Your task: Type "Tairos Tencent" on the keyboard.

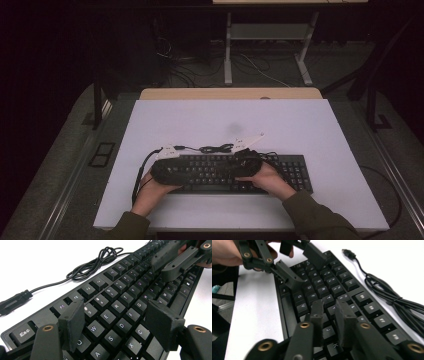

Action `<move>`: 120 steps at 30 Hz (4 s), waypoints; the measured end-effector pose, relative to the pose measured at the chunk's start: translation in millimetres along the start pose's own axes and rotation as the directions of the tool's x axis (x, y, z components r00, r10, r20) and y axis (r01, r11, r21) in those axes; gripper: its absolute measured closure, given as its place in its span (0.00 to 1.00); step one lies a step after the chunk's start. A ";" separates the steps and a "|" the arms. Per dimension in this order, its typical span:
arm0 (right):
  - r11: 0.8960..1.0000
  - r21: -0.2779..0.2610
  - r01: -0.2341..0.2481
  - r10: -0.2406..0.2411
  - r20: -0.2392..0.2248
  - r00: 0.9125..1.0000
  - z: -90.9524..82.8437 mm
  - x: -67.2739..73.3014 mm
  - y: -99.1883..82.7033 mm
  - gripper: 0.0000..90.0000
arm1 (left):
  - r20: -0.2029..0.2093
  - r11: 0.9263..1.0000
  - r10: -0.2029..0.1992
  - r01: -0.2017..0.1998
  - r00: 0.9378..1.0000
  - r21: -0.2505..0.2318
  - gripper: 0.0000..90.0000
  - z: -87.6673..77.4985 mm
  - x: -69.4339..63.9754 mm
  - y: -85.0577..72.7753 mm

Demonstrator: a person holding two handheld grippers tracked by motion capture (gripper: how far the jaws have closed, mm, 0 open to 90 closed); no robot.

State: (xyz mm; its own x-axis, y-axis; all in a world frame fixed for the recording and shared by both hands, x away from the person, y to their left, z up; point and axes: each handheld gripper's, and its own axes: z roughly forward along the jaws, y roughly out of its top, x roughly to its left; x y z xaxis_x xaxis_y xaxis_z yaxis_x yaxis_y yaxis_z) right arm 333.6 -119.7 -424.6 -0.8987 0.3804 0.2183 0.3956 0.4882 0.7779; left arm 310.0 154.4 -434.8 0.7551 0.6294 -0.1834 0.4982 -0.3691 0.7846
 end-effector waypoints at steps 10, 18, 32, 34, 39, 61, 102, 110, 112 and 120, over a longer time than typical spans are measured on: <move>0.999 0.040 0.018 -0.016 -0.031 0.999 4.6 2.7 -1.8 0.99 | -0.006 1.000 -0.001 0.001 1.000 -0.001 0.32 0.3 0.3 -0.3; 0.998 0.062 0.030 -0.028 -0.048 0.998 8.3 6.1 -2.9 0.99 | -0.011 1.000 -0.004 0.004 1.000 0.000 0.30 0.4 0.4 -0.5; 0.994 0.095 0.051 -0.047 -0.051 0.998 14.4 10.6 -4.9 0.99 | -0.022 1.000 -0.004 0.004 1.000 -0.005 0.22 1.8 0.4 -1.1; 0.994 0.099 0.055 -0.051 -0.050 0.997 14.8 10.4 -5.2 0.99 | -0.023 1.000 -0.005 0.005 1.000 -0.005 0.22 1.8 0.3 -1.2; 0.992 0.105 0.065 -0.060 -0.051 0.997 15.8 10.2 -5.7 0.99 | -0.025 1.000 -0.004 0.004 1.000 -0.005 0.22 1.6 0.1 -1.1; 0.994 0.093 0.053 -0.049 -0.042 0.998 12.4 10.5 -5.5 0.99 | -0.030 1.000 0.001 -0.002 1.000 -0.011 0.22 0.8 -0.1 -1.1; 0.999 0.013 -0.047 0.045 0.132 0.990 -8.3 -17.9 -9.7 0.34 | 0.065 0.999 0.042 -0.043 0.997 0.010 0.95 -5.1 -14.3 2.4; 0.998 0.008 -0.060 0.058 0.145 0.988 -10.9 -21.6 -11.2 0.32 | 0.099 0.998 0.046 -0.050 0.994 0.039 0.99 -1.1 -16.7 0.9; 0.998 0.007 -0.063 0.061 0.150 0.987 -11.2 -21.9 -11.4 0.32 | 0.102 0.998 0.047 -0.052 0.994 0.045 0.99 0.7 -17.8 0.0; 0.998 0.003 -0.068 0.067 0.156 0.985 -11.6 -22.3 -11.5 0.31 | 0.108 0.994 0.060 -0.069 0.992 0.080 0.99 5.0 -19.8 -1.4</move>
State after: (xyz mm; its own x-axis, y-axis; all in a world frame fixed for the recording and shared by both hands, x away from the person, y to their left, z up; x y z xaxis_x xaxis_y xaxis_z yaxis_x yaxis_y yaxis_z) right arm 346.9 -142.9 -431.6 -0.8297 0.5300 0.1749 0.4561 0.4633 0.7598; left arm 296.5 139.0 -435.3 0.8254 0.5283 -0.1990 0.4776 -0.4654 0.7452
